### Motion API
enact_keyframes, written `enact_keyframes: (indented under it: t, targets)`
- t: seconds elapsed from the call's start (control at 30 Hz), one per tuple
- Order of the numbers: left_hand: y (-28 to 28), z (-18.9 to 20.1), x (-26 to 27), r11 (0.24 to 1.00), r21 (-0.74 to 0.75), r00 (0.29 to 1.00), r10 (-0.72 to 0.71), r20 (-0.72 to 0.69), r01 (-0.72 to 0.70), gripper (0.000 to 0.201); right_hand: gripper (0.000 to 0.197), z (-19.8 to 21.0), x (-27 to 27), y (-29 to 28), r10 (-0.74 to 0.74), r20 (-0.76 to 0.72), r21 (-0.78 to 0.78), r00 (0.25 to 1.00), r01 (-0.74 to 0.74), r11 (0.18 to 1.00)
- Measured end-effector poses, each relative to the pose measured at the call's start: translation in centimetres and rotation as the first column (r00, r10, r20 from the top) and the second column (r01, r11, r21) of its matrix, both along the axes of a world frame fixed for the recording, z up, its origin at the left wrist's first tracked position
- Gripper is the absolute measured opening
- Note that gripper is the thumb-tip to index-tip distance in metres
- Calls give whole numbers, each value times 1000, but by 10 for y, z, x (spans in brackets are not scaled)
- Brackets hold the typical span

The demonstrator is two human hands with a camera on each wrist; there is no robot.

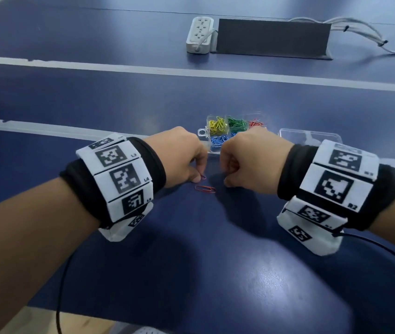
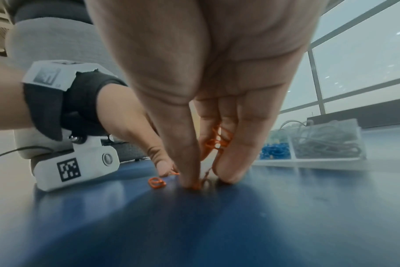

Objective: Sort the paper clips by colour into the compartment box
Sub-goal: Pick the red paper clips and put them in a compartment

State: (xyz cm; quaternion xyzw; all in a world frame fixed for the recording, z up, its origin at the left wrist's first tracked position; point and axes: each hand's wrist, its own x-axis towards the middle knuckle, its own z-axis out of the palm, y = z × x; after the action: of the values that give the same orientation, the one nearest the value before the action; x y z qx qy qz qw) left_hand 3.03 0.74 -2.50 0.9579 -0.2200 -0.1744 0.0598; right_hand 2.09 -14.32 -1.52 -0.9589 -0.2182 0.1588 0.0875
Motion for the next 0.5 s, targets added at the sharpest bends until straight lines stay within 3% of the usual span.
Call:
enact_keyframes:
  t: [0.1, 0.2, 0.37, 0.5]
  targets:
    - [7, -1, -4, 999, -30, 1000, 13, 14, -12, 8, 15, 0, -2, 3, 23, -9, -5, 1000, -23, 1000]
    - [13, 1, -10, 987, -104, 993, 120, -4, -120, 7, 11, 1, -2, 5, 14, -36, 15, 999, -13, 1000]
    - [22, -1, -18, 870, -346, 911, 232, -342, -352, 11, 16, 5, -1, 11, -64, -154, 91, 986, 79, 993]
    - [29, -3, -19, 737, -468, 828, 220, -516, -488, 30, 26, 1, -10, 20, -3, -129, 38, 992, 8, 999]
